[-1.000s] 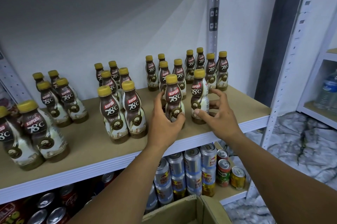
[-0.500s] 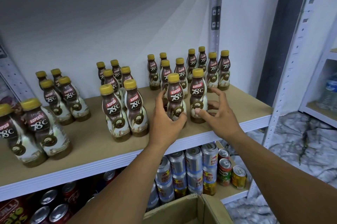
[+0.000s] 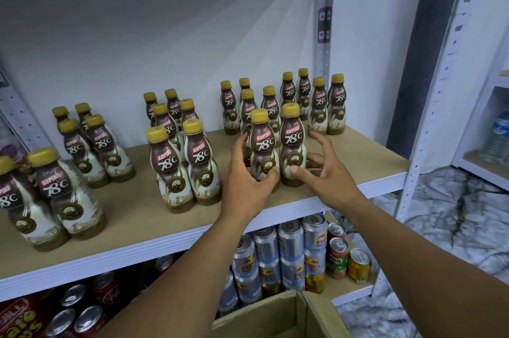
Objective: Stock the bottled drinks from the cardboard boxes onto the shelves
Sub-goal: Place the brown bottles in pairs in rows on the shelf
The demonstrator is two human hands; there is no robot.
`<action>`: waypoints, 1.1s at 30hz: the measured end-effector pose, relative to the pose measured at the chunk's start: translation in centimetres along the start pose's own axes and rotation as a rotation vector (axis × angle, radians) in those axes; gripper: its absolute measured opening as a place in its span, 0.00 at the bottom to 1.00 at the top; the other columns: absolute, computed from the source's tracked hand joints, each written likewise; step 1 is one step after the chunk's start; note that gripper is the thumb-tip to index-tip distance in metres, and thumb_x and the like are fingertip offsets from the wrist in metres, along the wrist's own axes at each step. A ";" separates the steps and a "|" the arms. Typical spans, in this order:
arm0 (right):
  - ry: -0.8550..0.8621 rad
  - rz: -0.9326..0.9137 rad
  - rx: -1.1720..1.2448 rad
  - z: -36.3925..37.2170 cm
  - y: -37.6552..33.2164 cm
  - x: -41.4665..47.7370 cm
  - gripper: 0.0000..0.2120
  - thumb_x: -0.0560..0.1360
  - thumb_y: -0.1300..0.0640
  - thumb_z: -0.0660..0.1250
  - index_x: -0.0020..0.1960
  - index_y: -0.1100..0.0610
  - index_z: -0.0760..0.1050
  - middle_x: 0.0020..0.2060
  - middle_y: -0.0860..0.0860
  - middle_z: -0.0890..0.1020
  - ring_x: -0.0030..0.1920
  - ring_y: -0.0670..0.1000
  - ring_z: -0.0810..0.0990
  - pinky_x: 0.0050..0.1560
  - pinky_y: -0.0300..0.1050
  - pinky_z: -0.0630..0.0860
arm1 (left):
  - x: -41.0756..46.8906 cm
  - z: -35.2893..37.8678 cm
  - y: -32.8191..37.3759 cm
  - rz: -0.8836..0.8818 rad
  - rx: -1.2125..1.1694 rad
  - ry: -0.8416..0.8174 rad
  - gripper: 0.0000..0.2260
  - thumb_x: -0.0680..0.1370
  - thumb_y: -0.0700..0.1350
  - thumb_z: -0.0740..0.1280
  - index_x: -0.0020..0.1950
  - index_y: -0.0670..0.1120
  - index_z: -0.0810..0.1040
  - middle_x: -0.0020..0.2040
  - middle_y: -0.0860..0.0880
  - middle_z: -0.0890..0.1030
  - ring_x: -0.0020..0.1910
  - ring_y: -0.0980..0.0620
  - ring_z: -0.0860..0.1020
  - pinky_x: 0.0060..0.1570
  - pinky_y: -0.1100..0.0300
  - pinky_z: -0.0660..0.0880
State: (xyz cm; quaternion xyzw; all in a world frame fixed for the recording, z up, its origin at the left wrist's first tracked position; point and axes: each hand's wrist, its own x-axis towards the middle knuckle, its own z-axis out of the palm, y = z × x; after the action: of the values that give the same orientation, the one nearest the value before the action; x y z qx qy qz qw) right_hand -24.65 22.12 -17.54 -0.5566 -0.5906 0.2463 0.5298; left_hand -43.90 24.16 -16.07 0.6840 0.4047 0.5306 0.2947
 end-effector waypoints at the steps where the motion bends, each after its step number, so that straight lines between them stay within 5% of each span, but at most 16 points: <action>1: -0.014 0.001 0.004 0.0 0.0 0.0 0.44 0.66 0.31 0.75 0.75 0.30 0.54 0.60 0.41 0.84 0.60 0.47 0.82 0.63 0.60 0.77 | 0.0 0.0 0.0 -0.002 -0.001 -0.001 0.35 0.73 0.46 0.77 0.75 0.61 0.64 0.62 0.67 0.77 0.61 0.68 0.76 0.56 0.67 0.74; 9: -0.042 -0.012 0.006 0.0 -0.2 -0.1 0.48 0.61 0.27 0.76 0.74 0.27 0.53 0.62 0.42 0.81 0.60 0.43 0.81 0.64 0.57 0.77 | -0.2 -0.1 0.5 0.003 0.011 0.004 0.34 0.74 0.44 0.77 0.72 0.62 0.64 0.62 0.69 0.74 0.59 0.76 0.73 0.50 0.80 0.68; 17: -0.036 -0.015 -0.007 0.0 0.2 0.1 0.47 0.60 0.24 0.74 0.70 0.21 0.50 0.61 0.40 0.82 0.58 0.42 0.82 0.64 0.58 0.77 | -0.1 0.0 0.1 -0.010 0.010 0.012 0.35 0.74 0.45 0.78 0.75 0.59 0.65 0.62 0.67 0.76 0.59 0.72 0.75 0.51 0.78 0.71; 33: -0.036 -0.027 -0.010 0.0 -0.1 -0.2 0.45 0.65 0.31 0.75 0.75 0.31 0.56 0.62 0.41 0.78 0.59 0.43 0.81 0.63 0.56 0.78 | 0.0 -0.2 0.0 -0.041 -0.007 0.004 0.34 0.74 0.46 0.77 0.74 0.62 0.64 0.64 0.63 0.77 0.61 0.67 0.76 0.52 0.75 0.72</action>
State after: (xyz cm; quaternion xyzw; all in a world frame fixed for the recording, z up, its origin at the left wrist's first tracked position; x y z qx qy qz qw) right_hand -24.72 21.89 -17.54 -0.5466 -0.6089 0.2460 0.5196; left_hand -44.06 24.12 -16.02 0.6736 0.4175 0.5270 0.3069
